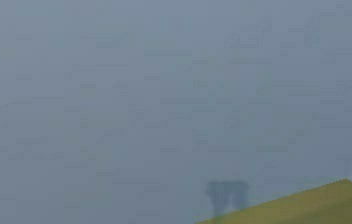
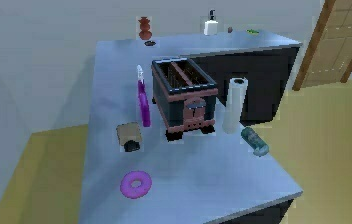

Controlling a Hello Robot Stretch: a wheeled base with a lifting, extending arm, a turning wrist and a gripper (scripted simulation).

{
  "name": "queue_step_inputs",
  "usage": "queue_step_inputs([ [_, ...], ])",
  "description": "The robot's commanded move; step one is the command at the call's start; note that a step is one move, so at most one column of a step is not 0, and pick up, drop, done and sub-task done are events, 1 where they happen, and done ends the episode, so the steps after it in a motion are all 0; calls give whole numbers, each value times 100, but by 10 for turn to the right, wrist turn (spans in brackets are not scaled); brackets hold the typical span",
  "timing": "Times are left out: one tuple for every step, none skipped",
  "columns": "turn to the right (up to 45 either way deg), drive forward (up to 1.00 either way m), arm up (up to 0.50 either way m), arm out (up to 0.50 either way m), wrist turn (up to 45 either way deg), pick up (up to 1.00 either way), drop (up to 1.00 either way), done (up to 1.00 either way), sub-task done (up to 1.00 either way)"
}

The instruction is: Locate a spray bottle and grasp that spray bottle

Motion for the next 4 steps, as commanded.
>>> queue_step_inputs([
  [0,0,50,0,0,0,0,0,0],
  [0,0,38,0,0,0,0,0,0],
  [0,0,0,34,0,0,0,0,0],
  [0,0,0,0,450,0,0,0,0],
])
